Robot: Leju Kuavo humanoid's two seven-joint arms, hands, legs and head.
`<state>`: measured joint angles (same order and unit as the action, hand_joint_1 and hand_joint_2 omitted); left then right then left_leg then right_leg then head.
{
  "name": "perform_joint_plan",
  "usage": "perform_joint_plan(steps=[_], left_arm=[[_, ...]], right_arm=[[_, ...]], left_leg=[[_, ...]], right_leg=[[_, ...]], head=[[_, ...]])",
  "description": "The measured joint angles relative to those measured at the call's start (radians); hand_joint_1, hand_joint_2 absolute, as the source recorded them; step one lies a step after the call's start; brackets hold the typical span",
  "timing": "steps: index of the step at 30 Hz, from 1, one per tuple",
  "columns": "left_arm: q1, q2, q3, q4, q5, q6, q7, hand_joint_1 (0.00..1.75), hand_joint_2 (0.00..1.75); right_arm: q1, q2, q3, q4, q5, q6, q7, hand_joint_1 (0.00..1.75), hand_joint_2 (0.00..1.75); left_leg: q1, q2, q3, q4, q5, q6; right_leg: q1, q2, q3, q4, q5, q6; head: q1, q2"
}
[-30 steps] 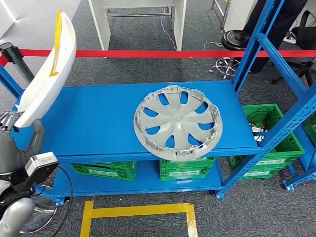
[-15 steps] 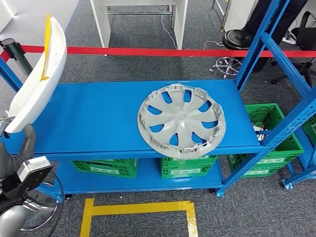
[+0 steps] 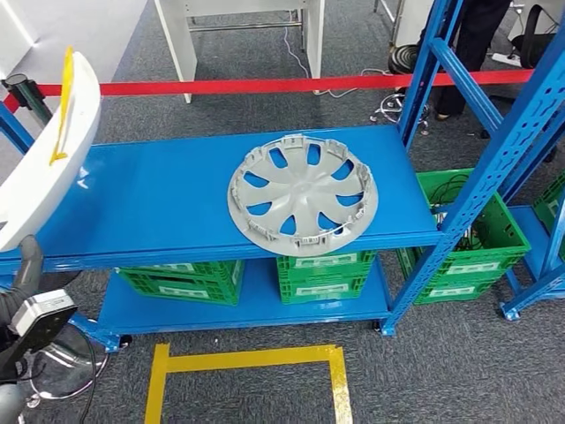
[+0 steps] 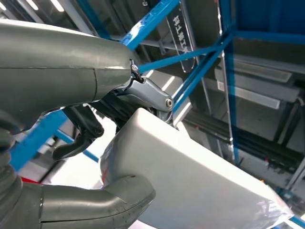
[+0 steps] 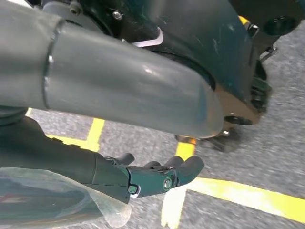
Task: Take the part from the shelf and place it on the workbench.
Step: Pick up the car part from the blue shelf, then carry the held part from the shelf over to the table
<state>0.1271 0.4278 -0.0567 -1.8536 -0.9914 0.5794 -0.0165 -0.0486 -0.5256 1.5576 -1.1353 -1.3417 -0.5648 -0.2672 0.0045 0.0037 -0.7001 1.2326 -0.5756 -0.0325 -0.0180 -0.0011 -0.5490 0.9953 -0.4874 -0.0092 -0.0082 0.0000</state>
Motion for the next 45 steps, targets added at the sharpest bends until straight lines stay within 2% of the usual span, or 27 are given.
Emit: perform_joint_plan(steps=[1, 2, 3, 5, 7, 10, 11, 13, 15, 16, 17, 18, 20, 22, 24, 26, 27, 30, 31, 32, 33, 35, 37, 39, 41, 43, 45], left_arm=[[0.006, 0.003, 0.006, -0.001, 0.002, 0.000, -0.002, 1.75, 1.75], [0.012, 0.006, 0.011, -0.001, 0.005, 0.000, -0.004, 1.75, 1.75], [0.017, 0.010, 0.016, -0.002, 0.009, 0.000, -0.006, 1.75, 1.75], [0.022, 0.018, 0.027, -0.006, 0.018, 0.000, -0.015, 1.75, 1.75], [0.025, 0.024, 0.037, -0.010, 0.027, 0.000, -0.025, 1.75, 1.75], [0.024, 0.030, 0.040, -0.011, 0.038, 0.000, -0.034, 1.75, 1.75], [0.021, 0.030, 0.039, -0.011, 0.040, 0.000, -0.035, 1.75, 1.75], [0.011, 0.029, 0.037, -0.010, 0.046, -0.001, -0.036, 1.75, 1.75], [0.003, 0.027, 0.036, -0.009, 0.051, -0.003, -0.036, 1.75, 1.75], [0.001, 0.026, 0.034, -0.009, 0.053, -0.003, -0.036, 1.75, 1.75], [0.000, 0.025, 0.033, -0.009, 0.055, -0.004, -0.036, 1.75, 1.75], [-0.001, 0.024, 0.031, -0.009, 0.056, -0.003, -0.036, 1.75, 1.75], [-0.003, 0.022, 0.030, -0.009, 0.056, -0.002, -0.036, 1.75, 1.75], [-0.005, 0.023, 0.029, -0.009, 0.056, 0.000, -0.036, 1.75, 1.75], [-0.006, 0.022, 0.027, -0.009, 0.057, 0.001, -0.037, 1.75, 1.75], [-0.006, 0.022, 0.021, -0.009, 0.059, 0.001, -0.037, 1.75, 1.75], [-0.006, 0.022, 0.018, -0.009, 0.060, 0.001, -0.037, 1.75, 1.75], [-0.005, 0.021, 0.010, -0.009, 0.066, 0.001, -0.035, 1.75, 1.75], [-0.004, 0.020, 0.008, -0.009, 0.068, 0.001, -0.035, 1.75, 1.75], [-0.003, 0.019, 0.007, -0.009, 0.071, 0.001, -0.034, 1.75, 1.75], [-0.001, 0.018, 0.007, -0.009, 0.073, 0.001, -0.033, 1.75, 1.75], [0.001, 0.018, 0.006, -0.009, 0.079, 0.000, -0.030, 1.75, 1.75], [0.004, 0.017, 0.007, -0.009, 0.084, -0.001, -0.029, 1.75, 1.75], [0.009, 0.017, 0.008, -0.010, 0.091, -0.004, -0.026, 1.75, 1.75], [0.013, 0.017, 0.009, -0.010, 0.103, -0.007, -0.021, 1.75, 1.75], [0.014, 0.017, 0.010, -0.010, 0.115, -0.010, -0.019, 1.75, 1.75], [0.015, 0.015, 0.010, -0.010, 0.120, -0.011, -0.019, 1.75, 1.75]], right_arm=[[0.001, 0.000, 0.000, 0.000, -0.008, 0.002, 0.007, 0.00, 0.00], [0.002, 0.000, 0.000, 0.000, -0.017, 0.005, 0.015, 0.00, 0.00], [0.004, 0.000, 0.000, 0.000, -0.026, 0.007, 0.021, 0.00, 0.00], [0.009, 0.000, -0.002, -0.001, -0.050, 0.012, 0.035, 0.00, 0.00], [0.013, -0.001, -0.002, -0.004, -0.076, 0.017, 0.063, 0.00, 0.00], [0.019, -0.006, 0.000, -0.017, -0.104, 0.018, 0.114, 0.00, 0.00], [0.022, -0.010, 0.001, -0.023, -0.108, 0.015, 0.131, 0.00, 0.00], [0.027, -0.021, 0.003, -0.038, -0.110, -0.001, 0.166, 0.00, 0.00], [0.033, -0.031, 0.004, -0.060, -0.111, -0.025, 0.194, 0.00, 0.00], [0.035, -0.037, 0.004, -0.072, -0.111, -0.040, 0.203, 0.00, 0.00], [0.037, -0.043, 0.004, -0.085, -0.113, -0.055, 0.205, 0.00, 0.00], [0.039, -0.049, 0.004, -0.099, -0.114, -0.070, 0.201, 0.00, 0.00], [0.043, -0.062, 0.004, -0.128, -0.118, -0.093, 0.180, 0.00, 0.00], [0.046, -0.075, 0.003, -0.156, -0.121, -0.107, 0.150, 0.00, 0.00], [0.049, -0.083, 0.003, -0.177, -0.122, -0.114, 0.126, 0.00, 0.00], [0.053, -0.088, 0.004, -0.195, -0.122, -0.119, 0.111, 0.00, 0.00], [0.056, -0.090, 0.005, -0.204, -0.121, -0.121, 0.105, 0.00, 0.00], [0.063, -0.095, 0.005, -0.227, -0.120, -0.127, 0.086, 0.00, 0.00], [0.065, -0.097, 0.005, -0.232, -0.122, -0.128, 0.078, 0.00, 0.00], [0.068, -0.098, 0.005, -0.238, -0.124, -0.128, 0.069, 0.00, 0.00], [0.070, -0.099, 0.005, -0.242, -0.126, -0.129, 0.060, 0.00, 0.00], [0.074, -0.103, 0.005, -0.251, -0.127, -0.129, 0.051, 0.00, 0.00], [0.077, -0.107, 0.005, -0.257, -0.127, -0.130, 0.048, 0.00, 0.00], [0.082, -0.112, 0.005, -0.260, -0.127, -0.130, 0.043, 0.00, 0.00], [0.085, -0.115, 0.005, -0.262, -0.129, -0.130, 0.033, 0.00, 0.00], [0.087, -0.116, 0.006, -0.266, -0.130, -0.130, 0.024, 0.00, 0.00], [0.087, -0.117, 0.006, -0.268, -0.130, -0.130, 0.019, 0.00, 0.00]], left_leg=[[0.000, 0.000, 0.003, 0.042, -0.016, -0.001], [0.000, 0.000, 0.023, 0.047, -0.010, 0.000], [0.000, 0.000, 0.062, 0.010, 0.011, 0.002], [-0.001, -0.002, 0.173, -0.140, 0.041, 0.012], [-0.006, -0.005, 0.235, -0.240, 0.043, 0.022], [-0.010, -0.003, 0.224, -0.253, 0.057, 0.040], [-0.009, -0.001, 0.215, -0.255, 0.067, 0.047], [-0.005, 0.004, 0.191, -0.259, 0.092, 0.061], [-0.007, 0.004, 0.159, -0.258, 0.116, 0.067], [-0.008, 0.005, 0.142, -0.256, 0.129, 0.067], [-0.009, 0.005, 0.124, -0.253, 0.141, 0.067], [-0.010, 0.006, 0.106, -0.250, 0.152, 0.065], [-0.012, 0.007, 0.075, -0.243, 0.172, 0.060], [-0.015, 0.009, 0.056, -0.237, 0.192, 0.052], [-0.014, 0.010, 0.049, -0.240, 0.213, 0.044], [-0.010, 0.009, 0.042, -0.236, 0.210, 0.033], [-0.009, 0.007, 0.035, -0.215, 0.180, 0.026], [-0.001, 0.004, 0.002, -0.041, 0.026, 0.008], [0.002, 0.004, -0.003, 0.018, -0.001, 0.004], [0.004, 0.004, 0.005, 0.050, -0.003, 0.001], [0.007, 0.004, 0.028, 0.046, 0.015, -0.001], [0.013, 0.003, 0.116, -0.064, 0.062, -0.004], [0.012, -0.002, 0.196, -0.193, 0.068, 0.000], [0.007, -0.006, 0.214, -0.239, 0.056, 0.009], [0.008, -0.004, 0.200, -0.244, 0.063, 0.025], [0.009, 0.001, 0.181, -0.248, 0.080, 0.047], [0.004, 0.003, 0.157, -0.246, 0.099, 0.060]], right_leg=[[0.001, 0.000, -0.013, 0.002, 0.010, 0.000], [0.002, -0.001, -0.028, 0.005, 0.020, 0.001], [0.002, -0.001, -0.042, 0.009, 0.027, 0.003], [0.004, -0.001, -0.063, 0.015, 0.041, 0.009], [0.005, 0.000, -0.072, 0.016, 0.056, 0.019], [0.003, 0.001, -0.078, 0.013, 0.075, 0.039], [0.003, 0.001, -0.087, 0.021, 0.062, 0.044], [0.002, 0.002, -0.116, 0.089, -0.019, 0.050], [0.003, 0.002, -0.144, 0.213, -0.115, 0.054], [0.003, 0.002, -0.147, 0.263, -0.134, 0.055], [0.004, 0.002, -0.138, 0.287, -0.127, 0.055], [0.004, 0.002, -0.113, 0.277, -0.101, 0.054], [0.006, 0.001, -0.015, 0.166, -0.058, 0.047], [0.010, 0.002, 0.089, 0.020, -0.069, 0.038], [0.014, 0.002, 0.117, -0.042, -0.082, 0.031], [0.013, 0.000, 0.098, -0.044, -0.063, 0.020], [0.011, -0.003, 0.089, -0.045, -0.053, 0.012], [0.010, -0.008, 0.059, -0.044, -0.020, 0.001], [0.009, -0.008, 0.046, -0.041, -0.009, 0.001], [0.009, -0.008, 0.032, -0.038, 0.002, 0.002], [0.008, -0.008, 0.014, -0.033, 0.012, 0.005], [0.006, -0.007, -0.016, -0.020, 0.026, 0.012], [0.007, -0.007, -0.039, -0.006, 0.037, 0.024], [0.008, -0.006, -0.055, 0.000, 0.052, 0.038], [0.006, -0.004, -0.069, 0.005, 0.052, 0.052], [0.005, -0.002, -0.096, 0.064, -0.010, 0.060], [0.005, -0.001, -0.134, 0.192, -0.105, 0.063]], head=[[0.000, 0.000], [0.000, 0.000], [0.000, 0.000], [0.000, 0.000], [0.000, 0.000], [-0.002, 0.000], [-0.002, 0.000], [0.000, 0.000], [0.003, 0.000], [0.003, 0.000], [0.003, 0.000], [0.003, 0.000], [0.003, 0.000], [0.002, 0.000], [0.002, 0.000], [0.002, 0.000], [0.001, 0.000], [-0.001, 0.000], [-0.001, 0.000], [-0.001, 0.000], [-0.001, 0.000], [-0.001, 0.000], [-0.001, 0.000], [-0.001, 0.000], [0.000, 0.000], [0.002, 0.000], [0.004, 0.000]])
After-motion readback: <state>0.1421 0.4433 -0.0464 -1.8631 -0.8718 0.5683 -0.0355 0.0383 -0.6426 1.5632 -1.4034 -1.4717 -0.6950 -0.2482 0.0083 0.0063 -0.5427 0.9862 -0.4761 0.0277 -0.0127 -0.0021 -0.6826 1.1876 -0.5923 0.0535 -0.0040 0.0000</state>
